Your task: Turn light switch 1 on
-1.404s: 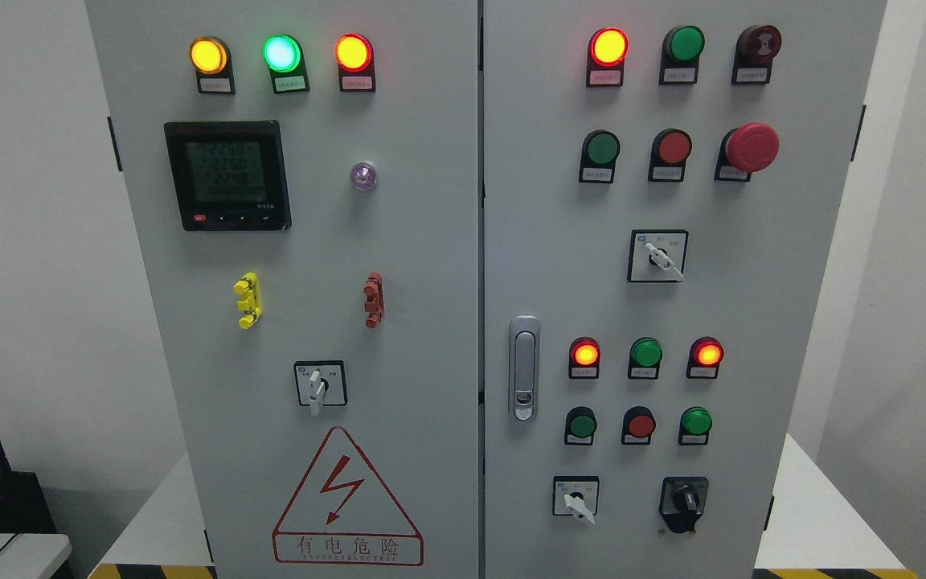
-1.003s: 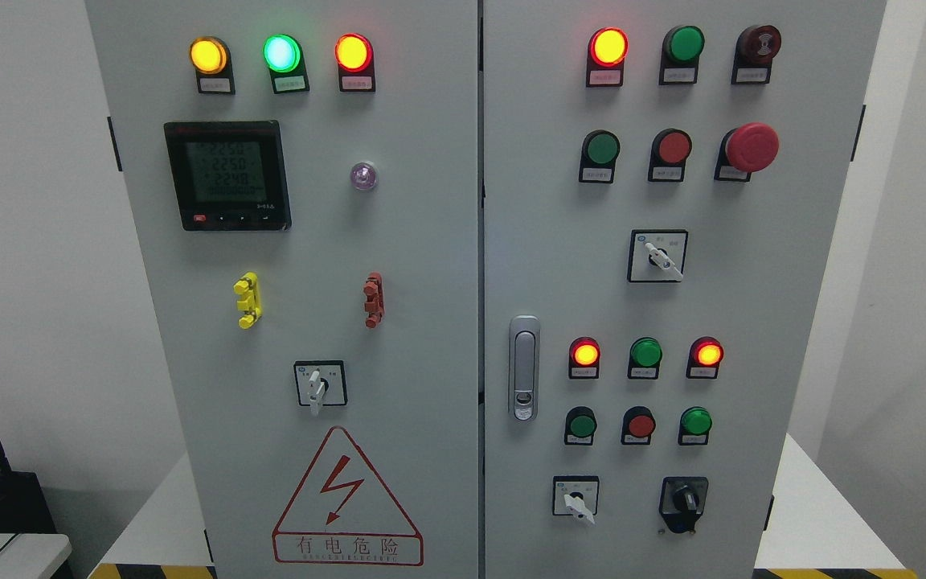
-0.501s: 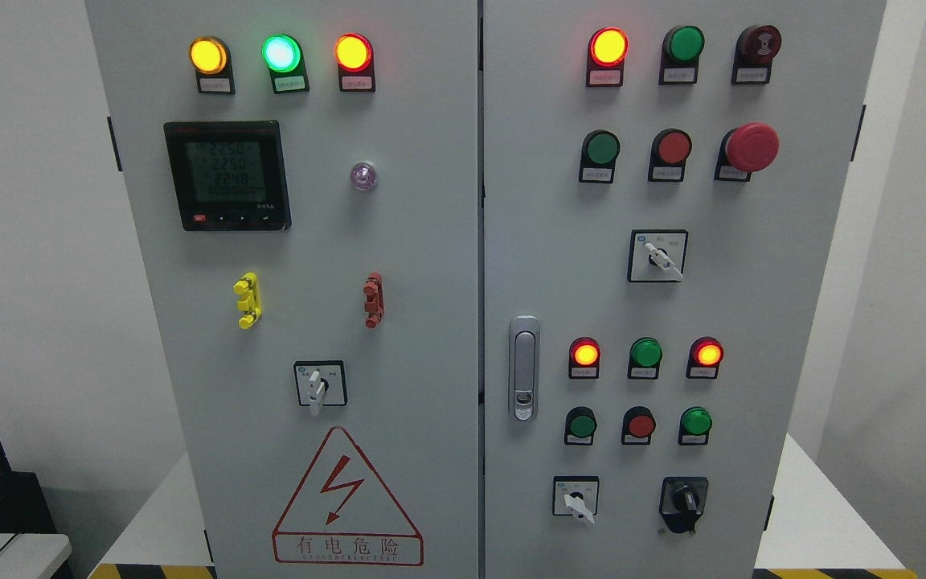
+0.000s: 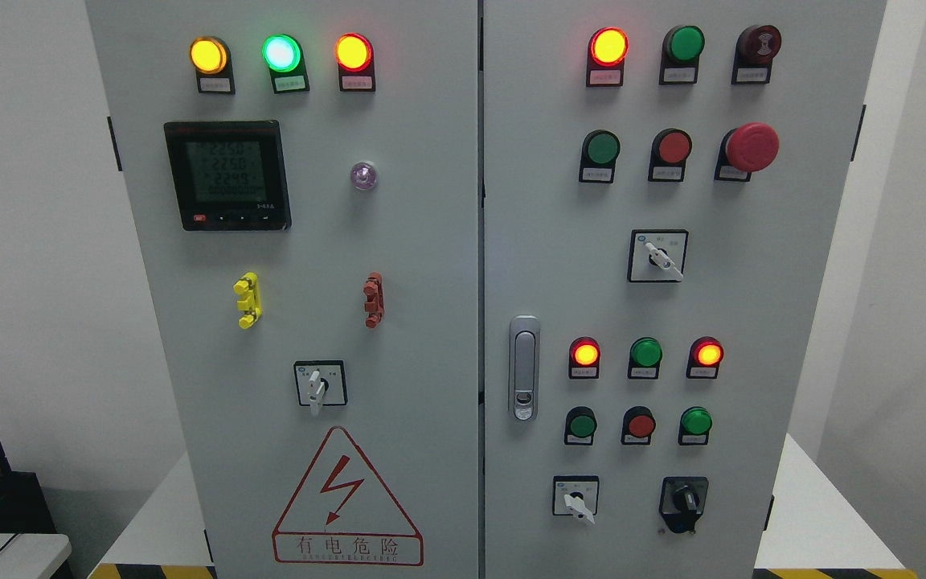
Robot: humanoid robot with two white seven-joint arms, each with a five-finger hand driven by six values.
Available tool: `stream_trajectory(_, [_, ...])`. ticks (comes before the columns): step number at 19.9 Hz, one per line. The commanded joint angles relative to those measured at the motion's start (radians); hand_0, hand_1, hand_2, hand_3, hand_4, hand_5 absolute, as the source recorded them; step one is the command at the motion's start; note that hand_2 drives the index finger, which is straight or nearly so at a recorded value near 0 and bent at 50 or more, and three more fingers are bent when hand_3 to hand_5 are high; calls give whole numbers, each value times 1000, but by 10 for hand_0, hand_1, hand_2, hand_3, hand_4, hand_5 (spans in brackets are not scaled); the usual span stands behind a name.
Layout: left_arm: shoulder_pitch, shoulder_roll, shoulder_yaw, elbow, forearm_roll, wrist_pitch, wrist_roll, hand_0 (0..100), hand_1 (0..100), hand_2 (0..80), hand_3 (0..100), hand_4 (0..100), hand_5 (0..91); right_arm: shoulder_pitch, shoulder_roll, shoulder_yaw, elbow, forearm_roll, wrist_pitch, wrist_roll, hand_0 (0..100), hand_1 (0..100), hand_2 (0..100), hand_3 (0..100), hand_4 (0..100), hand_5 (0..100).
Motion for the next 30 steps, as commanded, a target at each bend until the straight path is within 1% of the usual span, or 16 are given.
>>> stream_trajectory(1, [59, 29, 269, -300, -4, -13, 1, 385, 88, 0, 0, 22, 0, 0, -1, 17, 0, -25, 0, 0, 120, 389, 0, 0, 0, 0])
stream_trajectory(3, [60, 28, 333, -366, -4, -31, 2, 387, 91, 0, 0, 65, 0, 0, -1, 17, 0, -25, 0, 0, 120, 389, 0, 0, 0, 0])
stream_trajectory(5, [76, 31, 369, -446, -4, -53, 2, 387, 103, 0, 14, 118, 0, 0, -1, 17, 0, -25, 0, 0, 120, 389, 0, 0, 0, 0])
stream_trajectory(6, [94, 32, 382, -516, -4, -65, 1, 387, 106, 0, 40, 137, 0, 0, -1, 17, 0, -25, 0, 0, 120, 389, 0, 0, 0, 0])
stream_trajectory(8, [106, 31, 410, -662, -4, -77, 4, 388, 111, 0, 118, 220, 0, 0, -1, 17, 0, -25, 0, 0, 120, 389, 0, 0, 0, 0])
stream_trajectory(9, [109, 28, 435, -745, -4, -79, 4, 388, 114, 0, 136, 238, 0, 0, -1, 17, 0, -25, 0, 0, 120, 389, 0, 0, 0, 0])
stream_trajectory(11, [111, 23, 470, -889, -2, -79, 1, 389, 117, 42, 205, 300, 0, 0, -1, 17, 0, -25, 0, 0, 120, 389, 0, 0, 0, 0])
stream_trajectory(13, [111, 28, 493, -1023, -1, -77, -13, 390, 121, 77, 262, 336, 0, 0, 1, 17, 0, -25, 0, 0, 120, 389, 0, 0, 0, 0])
stream_trajectory(16, [109, 32, 519, -1204, 2, -77, -53, 395, 134, 105, 298, 360, 17, 0, -1, 17, 0, -25, 0, 0, 120, 389, 0, 0, 0, 0])
stream_trajectory(18, [106, 32, 519, -1292, 4, -79, -75, 402, 142, 159, 355, 414, 62, 0, 1, 17, 0, -25, 0, 0, 120, 389, 0, 0, 0, 0])
stream_trajectory(19, [102, 32, 519, -1323, 4, -79, -76, 409, 144, 196, 394, 462, 121, 0, 1, 17, 0, -25, 0, 0, 120, 389, 0, 0, 0, 0])
stream_trajectory(20, [96, 32, 519, -1357, 5, -79, -76, 411, 148, 285, 444, 528, 185, 0, -1, 17, 0, -25, 0, 0, 120, 389, 0, 0, 0, 0])
stream_trajectory(22, [86, 32, 514, -1403, 5, -80, -88, 409, 158, 345, 479, 563, 242, 0, 1, 17, 0, -25, 0, 0, 120, 389, 0, 0, 0, 0])
stream_trajectory(25, [47, 34, 510, -1454, 7, -80, -128, 365, 193, 383, 505, 594, 330, 0, 1, 17, 0, -25, 0, 0, 120, 389, 0, 0, 0, 0])
stream_trajectory(26, [37, 37, 508, -1467, 7, -79, -137, 359, 197, 384, 507, 596, 339, 0, -1, 17, 0, -25, 0, 0, 120, 389, 0, 0, 0, 0])
stream_trajectory(30, [8, 61, 432, -1527, 7, -79, -139, 329, 218, 405, 515, 600, 372, 0, 1, 17, 0, -25, 0, 0, 120, 389, 0, 0, 0, 0])
